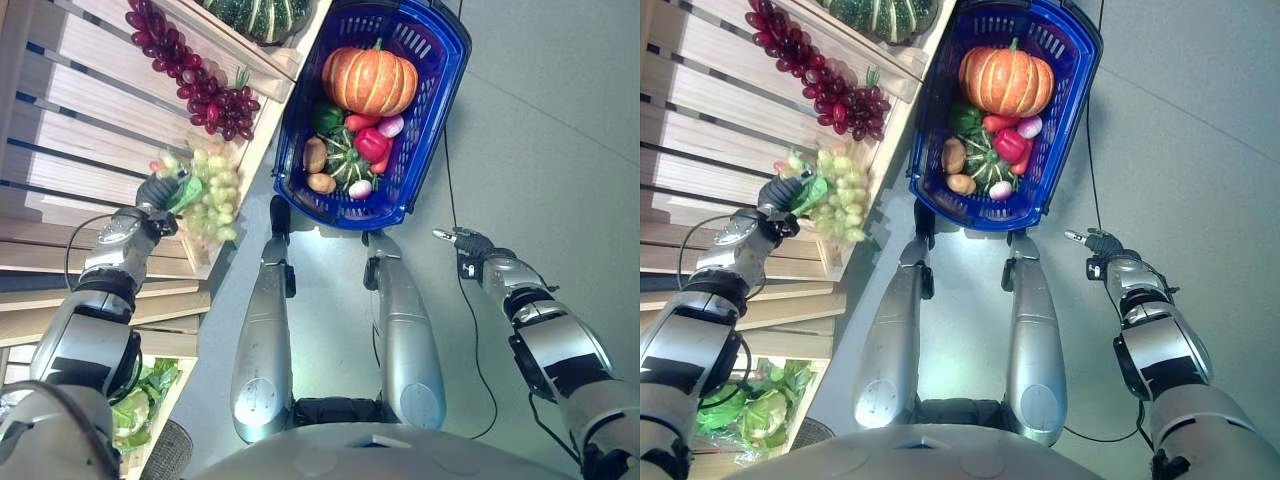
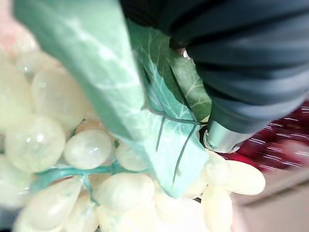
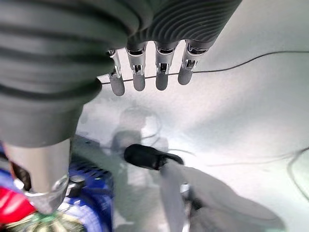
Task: Pick up fruits and vegetables into the basket
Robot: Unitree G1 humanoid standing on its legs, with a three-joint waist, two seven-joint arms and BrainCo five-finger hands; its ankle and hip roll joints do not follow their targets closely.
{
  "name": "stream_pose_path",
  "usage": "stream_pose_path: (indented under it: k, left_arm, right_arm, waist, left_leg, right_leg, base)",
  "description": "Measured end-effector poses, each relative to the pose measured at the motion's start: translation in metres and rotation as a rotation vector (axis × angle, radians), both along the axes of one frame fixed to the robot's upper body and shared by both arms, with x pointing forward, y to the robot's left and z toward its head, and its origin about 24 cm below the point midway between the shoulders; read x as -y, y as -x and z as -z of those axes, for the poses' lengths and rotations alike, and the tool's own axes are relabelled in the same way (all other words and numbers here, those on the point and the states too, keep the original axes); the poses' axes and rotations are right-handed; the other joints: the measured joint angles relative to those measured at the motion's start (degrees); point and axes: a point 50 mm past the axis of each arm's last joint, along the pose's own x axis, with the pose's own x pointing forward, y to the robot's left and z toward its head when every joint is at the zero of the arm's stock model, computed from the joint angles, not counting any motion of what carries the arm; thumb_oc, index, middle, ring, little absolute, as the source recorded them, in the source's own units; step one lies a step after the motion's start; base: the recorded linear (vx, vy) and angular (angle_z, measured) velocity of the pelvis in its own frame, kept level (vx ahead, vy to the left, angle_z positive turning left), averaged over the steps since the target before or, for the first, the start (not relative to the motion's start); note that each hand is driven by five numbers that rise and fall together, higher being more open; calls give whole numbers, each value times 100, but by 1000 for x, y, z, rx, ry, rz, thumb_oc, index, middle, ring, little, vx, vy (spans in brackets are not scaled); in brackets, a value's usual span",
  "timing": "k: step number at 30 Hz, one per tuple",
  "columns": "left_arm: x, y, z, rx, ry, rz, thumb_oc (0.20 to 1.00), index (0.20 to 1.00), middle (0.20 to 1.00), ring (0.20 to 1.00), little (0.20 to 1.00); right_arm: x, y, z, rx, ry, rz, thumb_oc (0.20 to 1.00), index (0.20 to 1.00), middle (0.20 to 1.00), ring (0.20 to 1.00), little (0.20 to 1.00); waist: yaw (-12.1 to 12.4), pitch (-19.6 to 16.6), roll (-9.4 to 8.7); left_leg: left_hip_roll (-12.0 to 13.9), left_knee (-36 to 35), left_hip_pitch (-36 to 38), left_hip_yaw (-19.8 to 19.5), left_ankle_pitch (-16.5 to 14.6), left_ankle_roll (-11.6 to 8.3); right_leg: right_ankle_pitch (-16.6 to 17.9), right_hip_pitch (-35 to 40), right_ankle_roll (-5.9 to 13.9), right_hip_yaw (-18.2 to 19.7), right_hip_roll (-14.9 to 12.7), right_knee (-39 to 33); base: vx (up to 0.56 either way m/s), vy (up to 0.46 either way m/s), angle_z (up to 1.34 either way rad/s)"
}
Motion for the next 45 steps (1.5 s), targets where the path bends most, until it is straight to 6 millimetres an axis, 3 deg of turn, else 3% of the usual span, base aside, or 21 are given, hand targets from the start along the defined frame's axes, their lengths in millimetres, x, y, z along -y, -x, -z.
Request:
stream_pose_path:
  k: [7, 11, 17, 29, 34, 38, 45]
  left_arm:
    - [17, -6, -20, 181, 117, 21, 200, 200, 200, 200, 200]
    - [25, -1, -24, 302, 205, 8, 200, 200, 200, 200, 200]
    - [37, 8, -28, 427, 240, 41, 200, 200, 200, 200, 200]
    - [73, 21, -57, 652, 282, 240, 200, 200, 200, 200, 200]
    - [86, 27, -76, 731, 278, 311, 200, 200, 200, 200, 200]
    - [97, 32, -92, 794, 260, 375, 200, 200, 200, 200, 200]
    - [115, 36, -102, 821, 251, 469, 200, 200, 200, 200, 200]
  right_arm:
    - [-21, -22, -31, 257, -42, -67, 1000, 1000, 1000, 1000, 1000]
    - [-52, -32, -67, 510, -51, -132, 1000, 1000, 1000, 1000, 1000]
    - [-87, -28, -104, 754, 32, -228, 1000, 1000, 1000, 1000, 1000]
    - [-120, -7, -142, 1008, 192, -431, 1000, 1000, 1000, 1000, 1000]
    - [-127, -2, -160, 1077, 200, -512, 1000, 1000, 1000, 1000, 1000]
    - [-144, 3, -174, 1122, 182, -642, 1000, 1000, 1000, 1000, 1000]
    - [-165, 9, -186, 1149, 100, -750, 1000, 1000, 1000, 1000, 1000]
  waist:
    - [-15, 1, 2]
    - [-12, 1, 1]
    - [-25, 1, 0]
    - [-37, 2, 0]
    - [-20, 3, 2]
    - [-19, 4, 4]
    - [2, 13, 22]
  left_leg:
    - [1, 0, 23, -48, 7, -6]
    - [-1, 0, 40, -64, 13, -7]
    - [-9, -43, 152, -82, 18, 0]
    - [-24, -271, 210, -53, 103, 6]
    - [-25, -307, 224, -35, 117, 12]
    - [-25, -307, 232, -34, 123, 9]
    - [-26, -325, 239, -33, 131, 7]
  right_leg:
    - [11, 54, -19, -51, -1, -12]
    - [17, 82, -31, -58, 0, -14]
    - [-8, 196, 6, -77, -10, -40]
    - [-15, 164, 14, -81, -36, -64]
    - [-21, 162, 20, -81, -43, -63]
    - [-26, 163, 23, -80, -44, -50]
    - [-31, 158, 28, -81, -48, -35]
  base:
    - [0, -27, 2]
    - [0, 0, 0]
    - [-5, 2, 1]
    - [-1, 6, 0]
    - [0, 0, 0]
    - [0, 0, 0]
    - [0, 0, 0]
